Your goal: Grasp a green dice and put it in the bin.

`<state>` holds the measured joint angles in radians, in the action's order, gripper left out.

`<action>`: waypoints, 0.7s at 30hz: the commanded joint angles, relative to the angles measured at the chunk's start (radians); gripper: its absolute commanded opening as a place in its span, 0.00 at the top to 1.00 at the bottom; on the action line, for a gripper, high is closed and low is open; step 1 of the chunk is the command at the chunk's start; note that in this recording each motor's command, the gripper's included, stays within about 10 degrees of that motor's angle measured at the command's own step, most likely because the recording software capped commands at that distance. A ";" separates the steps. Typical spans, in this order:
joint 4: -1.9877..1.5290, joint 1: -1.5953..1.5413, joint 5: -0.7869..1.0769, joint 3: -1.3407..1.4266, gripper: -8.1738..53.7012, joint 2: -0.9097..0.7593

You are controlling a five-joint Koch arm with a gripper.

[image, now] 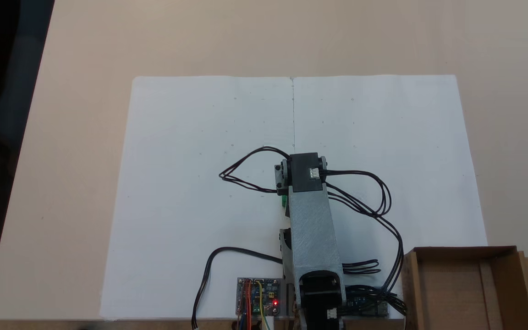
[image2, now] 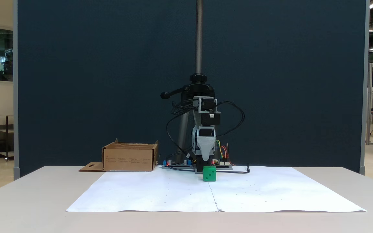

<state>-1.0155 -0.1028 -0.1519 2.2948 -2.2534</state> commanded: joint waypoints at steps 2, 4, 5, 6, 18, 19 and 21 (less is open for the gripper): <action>0.072 -0.051 -0.097 0.006 0.17 -0.104; 0.110 -0.072 -0.104 0.029 0.17 -0.098; 0.135 -0.077 -0.107 0.044 0.17 -0.100; 0.160 -0.078 -0.110 0.060 0.17 -0.098; 0.295 -0.074 -0.120 0.147 0.17 -0.081; 0.299 -0.072 -0.120 0.153 0.17 -0.074; 0.307 -0.071 -0.120 0.163 0.17 -0.060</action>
<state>-0.7486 -0.1687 -0.2056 2.4666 -2.2534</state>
